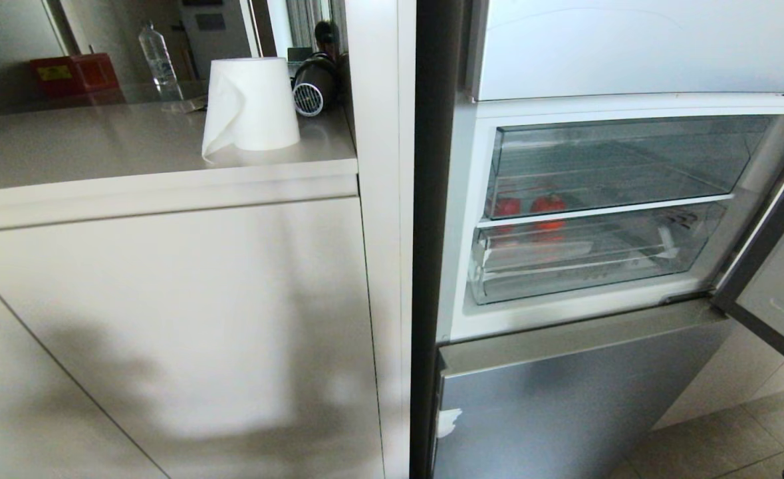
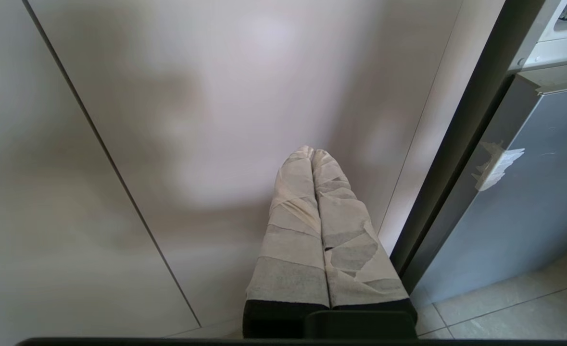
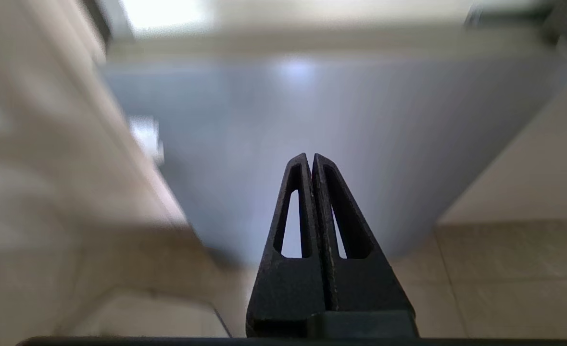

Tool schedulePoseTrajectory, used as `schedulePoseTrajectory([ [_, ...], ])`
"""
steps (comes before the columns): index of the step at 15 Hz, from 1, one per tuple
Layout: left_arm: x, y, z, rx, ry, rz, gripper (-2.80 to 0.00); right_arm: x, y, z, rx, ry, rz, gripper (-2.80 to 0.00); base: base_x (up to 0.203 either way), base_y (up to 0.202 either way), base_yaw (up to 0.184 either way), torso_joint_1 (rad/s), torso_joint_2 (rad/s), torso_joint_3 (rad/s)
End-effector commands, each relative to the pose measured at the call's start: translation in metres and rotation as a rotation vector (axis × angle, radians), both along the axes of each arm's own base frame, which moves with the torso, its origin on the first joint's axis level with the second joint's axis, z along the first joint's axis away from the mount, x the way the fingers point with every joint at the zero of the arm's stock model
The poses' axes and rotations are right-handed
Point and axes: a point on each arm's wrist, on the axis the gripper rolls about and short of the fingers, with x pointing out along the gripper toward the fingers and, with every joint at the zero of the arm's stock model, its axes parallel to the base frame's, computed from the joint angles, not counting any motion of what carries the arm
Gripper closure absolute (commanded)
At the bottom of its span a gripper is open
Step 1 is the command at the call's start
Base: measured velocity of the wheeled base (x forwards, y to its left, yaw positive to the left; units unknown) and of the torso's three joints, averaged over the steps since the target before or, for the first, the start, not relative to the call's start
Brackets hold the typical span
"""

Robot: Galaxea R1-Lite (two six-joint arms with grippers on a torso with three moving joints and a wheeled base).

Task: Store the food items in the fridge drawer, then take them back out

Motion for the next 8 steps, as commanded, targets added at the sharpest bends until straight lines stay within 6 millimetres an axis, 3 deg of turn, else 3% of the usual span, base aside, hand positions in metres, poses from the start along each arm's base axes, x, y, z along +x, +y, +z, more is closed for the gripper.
schedulePoseTrajectory([
  [1,0.0,0.0,0.0,0.0,0.0,0.001,0.0,-0.023,-0.002,-0.017,-0.02,-0.067,-0.019,0.0,0.0,0.0,0.0,0.0,0.0,0.0],
  [6,0.0,0.0,0.0,-0.002,0.0,-0.001,0.0,-0.045,-0.002,-0.031,-0.12,-0.233,-0.058,0.0,0.0,0.0,0.0,0.0,0.0,0.0],
  [8,0.0,0.0,0.0,-0.002,0.0,-0.001,0.0,-0.045,-0.003,-0.035,-0.117,-0.203,-0.09,0.0,0.0,0.0,0.0,0.0,0.0,0.0],
])
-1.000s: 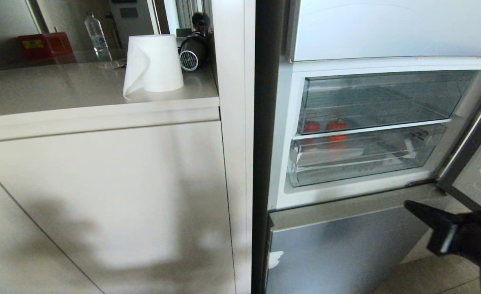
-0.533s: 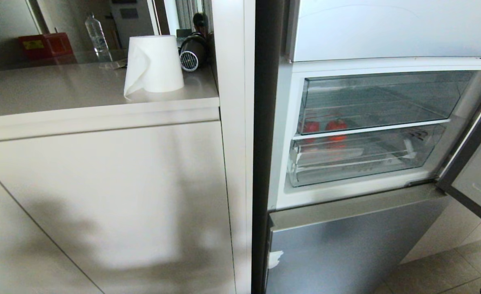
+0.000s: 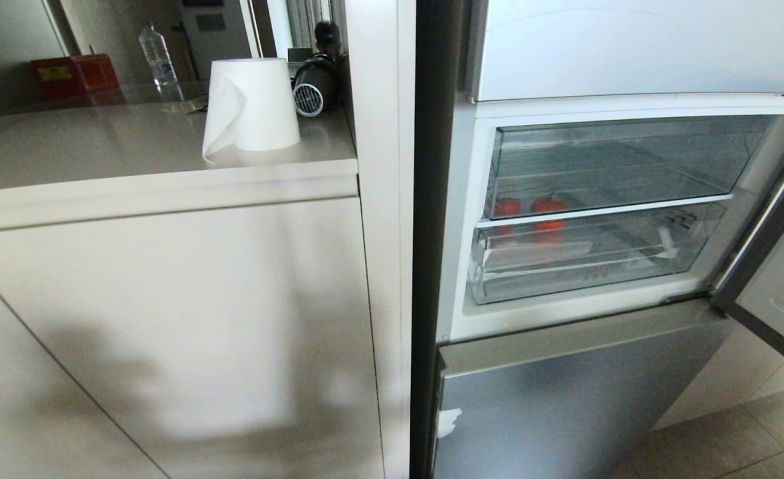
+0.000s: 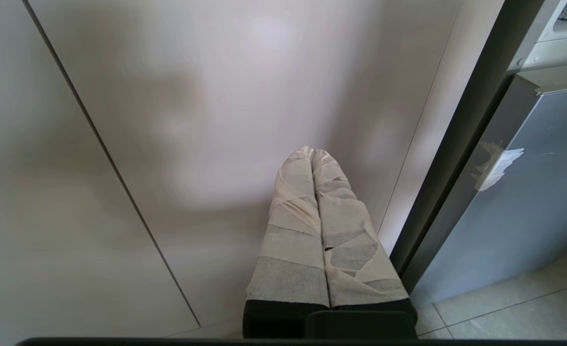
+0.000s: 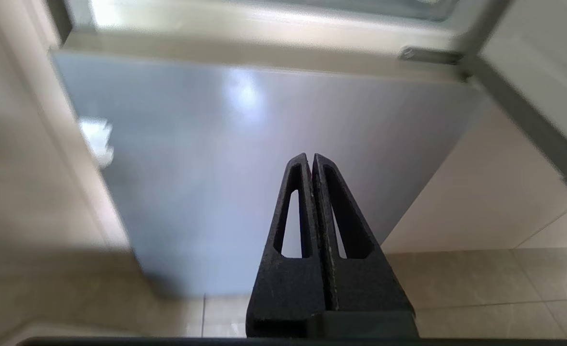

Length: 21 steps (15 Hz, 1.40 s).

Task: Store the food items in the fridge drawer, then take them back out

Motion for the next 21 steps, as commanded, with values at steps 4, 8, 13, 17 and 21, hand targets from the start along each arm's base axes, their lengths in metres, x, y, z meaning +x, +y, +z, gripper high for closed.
schedulePoseTrajectory([
  [4,0.0,0.0,-0.0002,-0.001,0.0,0.0,0.0,-0.0033,-0.0005,-0.0022,0.056,-0.036,-0.027,0.0,0.0,0.0,0.0,0.0,0.0,0.0],
  [8,0.0,0.0,-0.0002,-0.001,0.0,0.0,0.0,-0.0033,-0.0006,-0.0022,0.059,-0.036,-0.032,0.0,0.0,0.0,0.0,0.0,0.0,0.0],
  [13,0.0,0.0,-0.0002,-0.001,0.0,0.0,0.0,-0.0033,-0.0006,-0.0022,0.061,-0.036,-0.032,0.0,0.002,0.004,-0.085,0.002,0.0,0.001],
  [17,0.0,0.0,-0.0002,-0.001,0.0,0.0,0.0,-0.0033,-0.0006,-0.0022,0.062,-0.035,-0.033,0.0,0.0,0.008,-0.176,0.004,0.0,0.002],
  [21,-0.0001,0.0,0.0003,-0.001,-0.002,0.0,0.0,-0.0033,-0.0006,-0.0022,0.067,-0.035,-0.033,0.0,-0.001,0.008,-0.175,0.004,0.0,0.004],
])
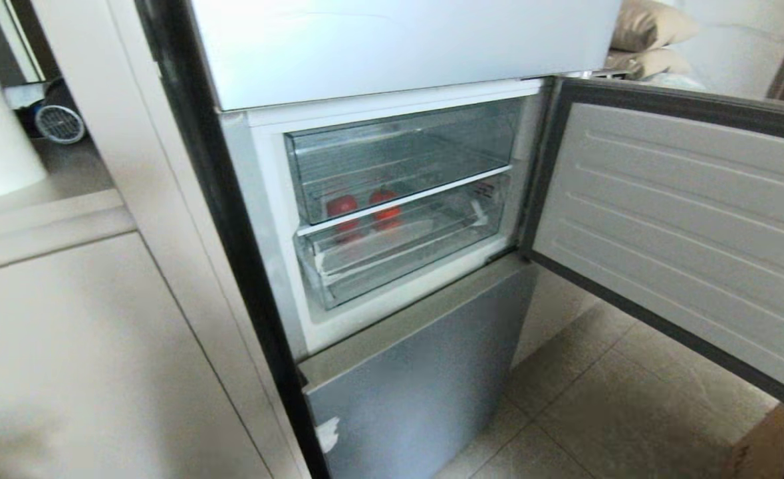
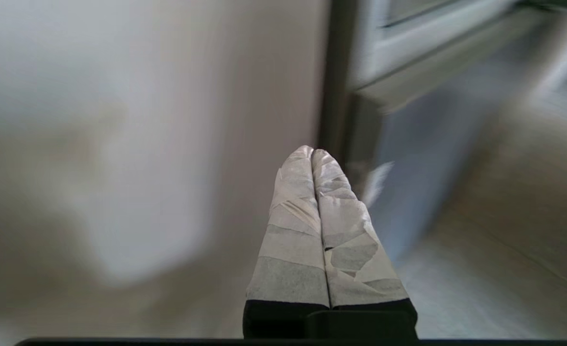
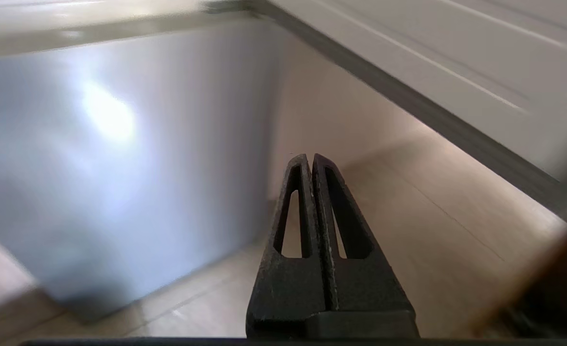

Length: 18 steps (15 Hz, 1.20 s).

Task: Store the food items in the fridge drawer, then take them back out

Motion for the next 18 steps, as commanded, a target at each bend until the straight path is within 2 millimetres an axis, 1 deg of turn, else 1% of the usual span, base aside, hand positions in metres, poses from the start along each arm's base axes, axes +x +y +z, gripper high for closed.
schedulePoseTrajectory([
  [1,0.0,0.0,0.0,0.0,-0.001,0.0,0.0,0.0,0.0,0.0,0.002,0.003,0.001,0.0,0.001,0.007,-0.173,-0.002,0.0,0.001],
  [4,0.0,0.0,0.0,0.0,0.0,0.0,0.0,0.0,0.0,0.0,0.01,0.0,0.003,0.0,-0.002,0.006,-0.171,0.007,0.0,0.003],
  [6,0.0,0.0,0.0,0.0,0.0,0.0,0.0,0.0,0.0,0.0,-0.015,0.0,0.01,0.0,-0.002,0.003,-0.113,0.007,0.0,0.0],
  [7,0.0,0.0,0.0,0.0,0.001,0.0,0.0,-0.001,0.0,0.006,0.002,-0.03,0.004,0.0,0.0,0.0,0.0,0.0,0.0,0.0],
  [8,0.0,0.0,0.0,0.0,-0.001,0.0,0.0,-0.004,0.0,0.019,0.058,-0.077,-0.011,0.0,0.0,0.0,0.0,0.0,0.0,0.0],
  [10,0.0,0.0,0.0,0.0,-0.001,0.0,0.0,-0.003,-0.002,0.045,0.213,-0.118,-0.068,0.0,0.0,0.0,0.0,0.0,0.0,0.0],
  [12,0.0,0.0,0.0,0.0,-0.001,0.0,0.0,0.005,-0.004,0.08,0.487,-0.189,-0.173,0.0,0.0,0.0,0.0,0.0,0.0,0.0],
  [13,0.0,0.0,0.0,0.0,0.0,0.0,0.0,0.01,-0.004,0.092,0.552,-0.23,-0.215,0.0,0.0,0.0,0.0,0.0,0.0,0.0],
  [16,0.0,0.0,0.0,0.0,0.0,0.0,0.0,0.039,-0.009,0.119,0.625,-0.37,-0.365,0.0,0.0,0.0,0.0,0.0,0.0,0.0],
  [18,0.0,0.0,0.0,0.0,0.0,0.0,0.0,0.063,-0.021,0.13,0.635,-0.441,-0.474,0.0,0.0,0.0,0.0,0.0,0.0,0.0],
])
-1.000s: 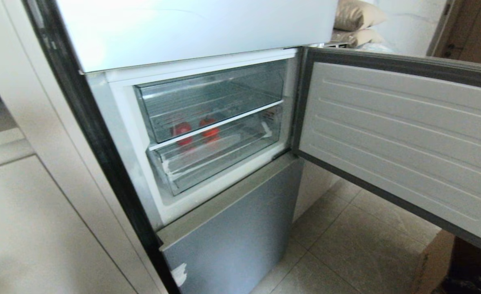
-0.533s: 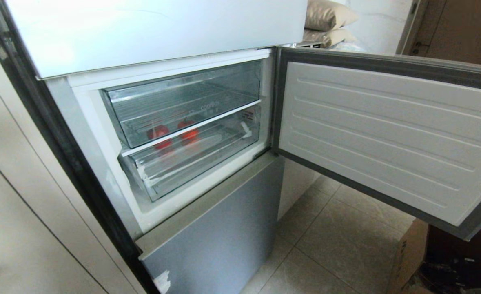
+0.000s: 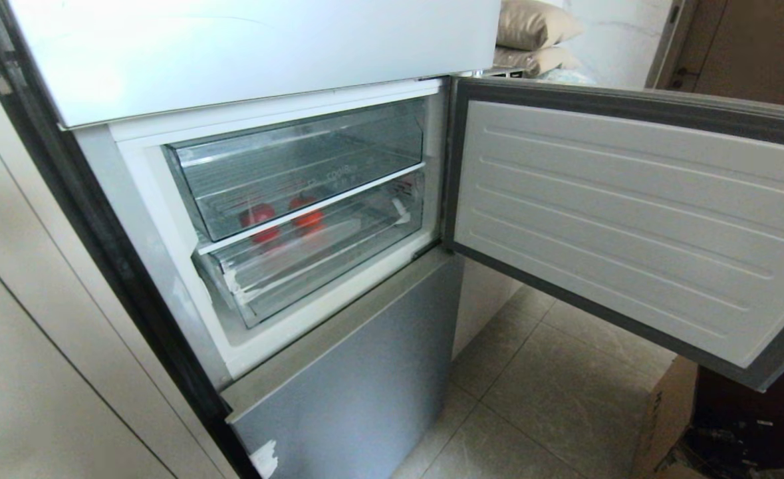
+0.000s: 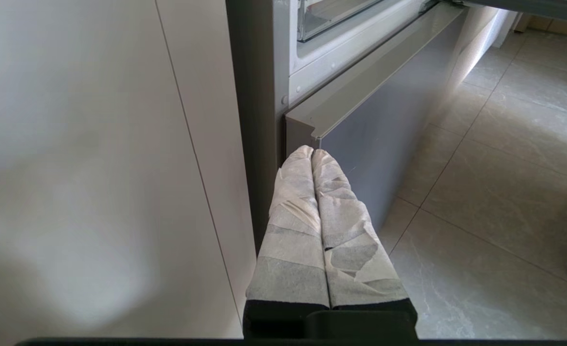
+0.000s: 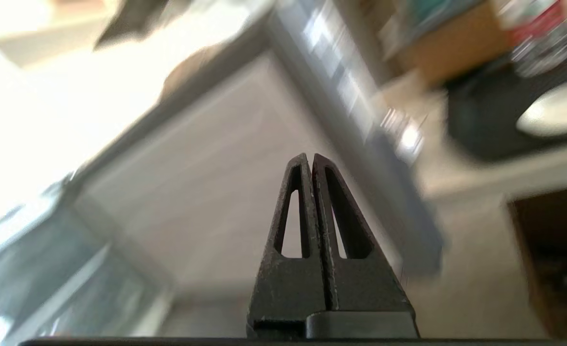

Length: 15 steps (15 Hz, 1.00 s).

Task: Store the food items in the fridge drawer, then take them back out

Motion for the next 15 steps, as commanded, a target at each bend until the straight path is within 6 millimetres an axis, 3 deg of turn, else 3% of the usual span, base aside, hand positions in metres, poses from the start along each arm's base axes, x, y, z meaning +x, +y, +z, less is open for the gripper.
schedulePoseTrajectory([
  [1,0.0,0.0,0.0,0.0,0.002,0.0,0.0,0.037,-0.02,0.006,0.048,0.05,-0.097,0.0,0.0,0.0,0.0,0.0,0.0,0.0],
  [5,0.0,0.0,0.0,0.0,0.0,0.0,0.0,0.077,-0.062,0.005,0.172,0.029,-0.143,0.0,0.0,0.0,0.0,0.0,0.0,0.0],
  [12,0.0,0.0,0.0,0.0,0.001,0.0,0.0,0.117,-0.114,0.008,0.341,-0.075,-0.124,0.0,0.0,0.0,0.0,0.0,0.0,0.0],
  [15,0.0,0.0,0.0,0.0,0.002,0.0,0.0,0.133,-0.148,0.007,0.414,-0.065,-0.077,0.0,0.0,0.0,0.0,0.0,0.0,0.0],
])
